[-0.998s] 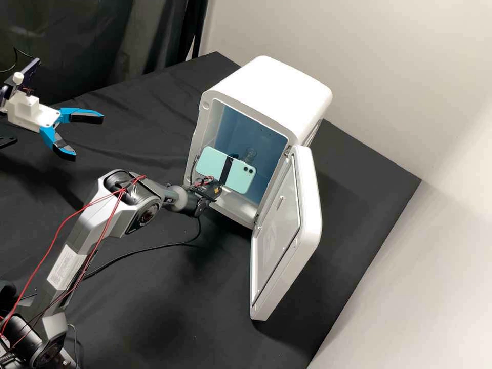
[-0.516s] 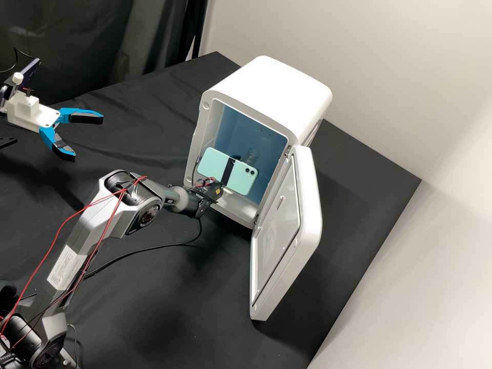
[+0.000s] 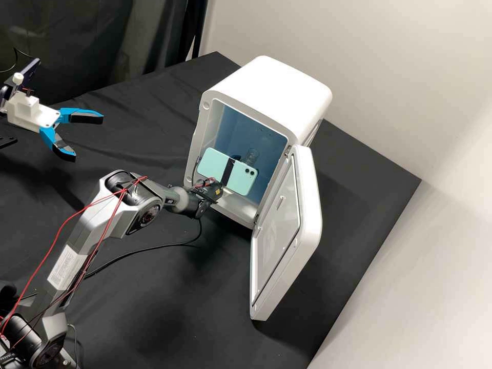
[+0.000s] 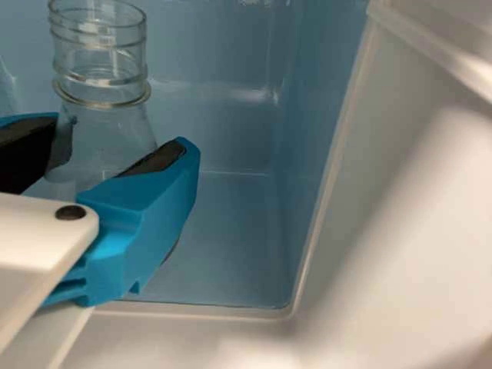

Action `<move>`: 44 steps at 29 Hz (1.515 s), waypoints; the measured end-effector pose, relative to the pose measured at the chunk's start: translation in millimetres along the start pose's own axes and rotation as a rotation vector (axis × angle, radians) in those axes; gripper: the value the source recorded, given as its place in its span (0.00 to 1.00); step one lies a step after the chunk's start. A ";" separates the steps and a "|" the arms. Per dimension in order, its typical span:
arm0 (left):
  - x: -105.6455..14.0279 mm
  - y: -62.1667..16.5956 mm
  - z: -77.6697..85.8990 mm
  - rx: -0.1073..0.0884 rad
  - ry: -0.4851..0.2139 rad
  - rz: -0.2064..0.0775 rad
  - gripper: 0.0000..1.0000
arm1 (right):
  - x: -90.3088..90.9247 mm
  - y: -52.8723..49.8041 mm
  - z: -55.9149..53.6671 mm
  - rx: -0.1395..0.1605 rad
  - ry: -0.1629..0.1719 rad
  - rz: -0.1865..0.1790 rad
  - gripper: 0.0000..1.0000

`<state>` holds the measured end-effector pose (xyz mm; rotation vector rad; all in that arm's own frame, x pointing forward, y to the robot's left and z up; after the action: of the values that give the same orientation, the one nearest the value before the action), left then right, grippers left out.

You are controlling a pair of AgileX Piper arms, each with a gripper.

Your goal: Place the flask in the incubator

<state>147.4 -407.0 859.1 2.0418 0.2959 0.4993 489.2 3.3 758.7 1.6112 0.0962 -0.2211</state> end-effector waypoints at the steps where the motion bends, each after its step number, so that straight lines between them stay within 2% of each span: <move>1: 0.0 0.0 0.0 0.000 0.000 0.000 1.00 | 0.0 0.0 0.0 0.000 0.000 0.000 0.00; 25: 0.0 0.0 0.0 0.000 0.000 0.000 1.00 | 0.0 0.0 0.0 0.000 0.000 0.000 0.00; 44: 0.0 0.0 0.0 0.000 0.000 0.000 1.00 | 1.5 0.3 7.7 0.003 -0.003 0.010 0.00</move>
<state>147.4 -407.0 859.1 2.0418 0.2959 0.4993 490.1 -4.4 758.4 1.6140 0.0855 -0.2159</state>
